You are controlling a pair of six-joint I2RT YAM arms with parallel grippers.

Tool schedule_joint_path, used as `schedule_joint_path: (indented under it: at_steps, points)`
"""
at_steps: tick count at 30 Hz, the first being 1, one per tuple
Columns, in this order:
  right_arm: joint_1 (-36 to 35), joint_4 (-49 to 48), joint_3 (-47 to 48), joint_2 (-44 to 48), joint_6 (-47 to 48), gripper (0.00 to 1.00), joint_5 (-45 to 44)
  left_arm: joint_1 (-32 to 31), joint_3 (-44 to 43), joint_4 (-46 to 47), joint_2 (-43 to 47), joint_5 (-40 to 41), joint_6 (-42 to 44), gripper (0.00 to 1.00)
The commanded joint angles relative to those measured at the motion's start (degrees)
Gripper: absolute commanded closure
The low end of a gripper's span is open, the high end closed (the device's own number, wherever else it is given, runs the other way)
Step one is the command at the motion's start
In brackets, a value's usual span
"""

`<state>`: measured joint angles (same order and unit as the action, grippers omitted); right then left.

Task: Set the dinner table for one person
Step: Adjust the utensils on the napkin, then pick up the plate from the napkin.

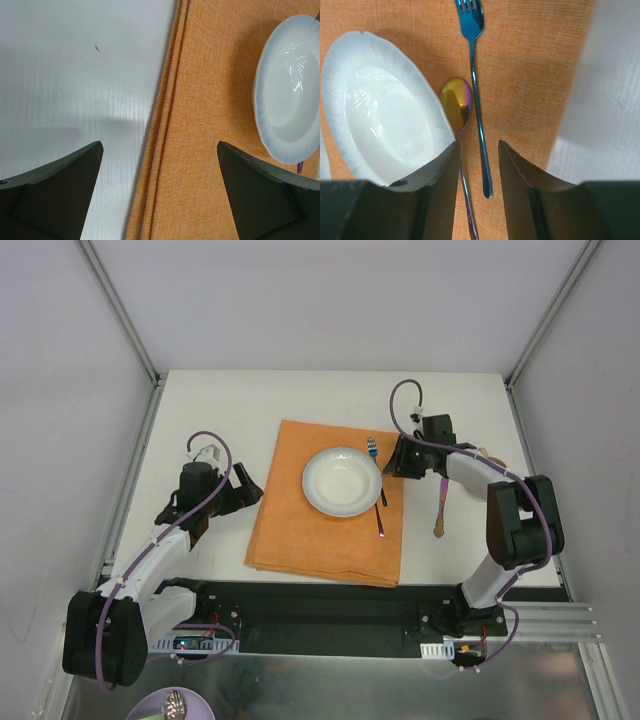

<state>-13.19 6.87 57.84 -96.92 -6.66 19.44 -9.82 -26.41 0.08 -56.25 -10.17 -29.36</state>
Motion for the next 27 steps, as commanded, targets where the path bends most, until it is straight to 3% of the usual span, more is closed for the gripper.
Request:
schedule_joint_path:
  at_steps: [1,9,19,27]
  points:
    - [0.62,3.41,3.59,3.23,2.7,0.6,-2.74,-0.63,-0.48,0.19,-0.09,-0.55,0.54,0.01]
    - [0.62,1.13,2.28,3.06,1.65,0.59,0.15,-0.63,-0.3,0.19,0.0,-0.37,0.54,0.01]
    - [0.62,-6.6,-0.89,0.16,-3.0,0.58,10.6,-0.63,-0.31,0.19,0.09,-0.46,0.54,0.01]
    - [-0.61,-8.28,-1.42,-2.92,-3.19,0.58,11.76,-0.63,-0.22,0.19,0.09,-0.37,0.54,0.01]
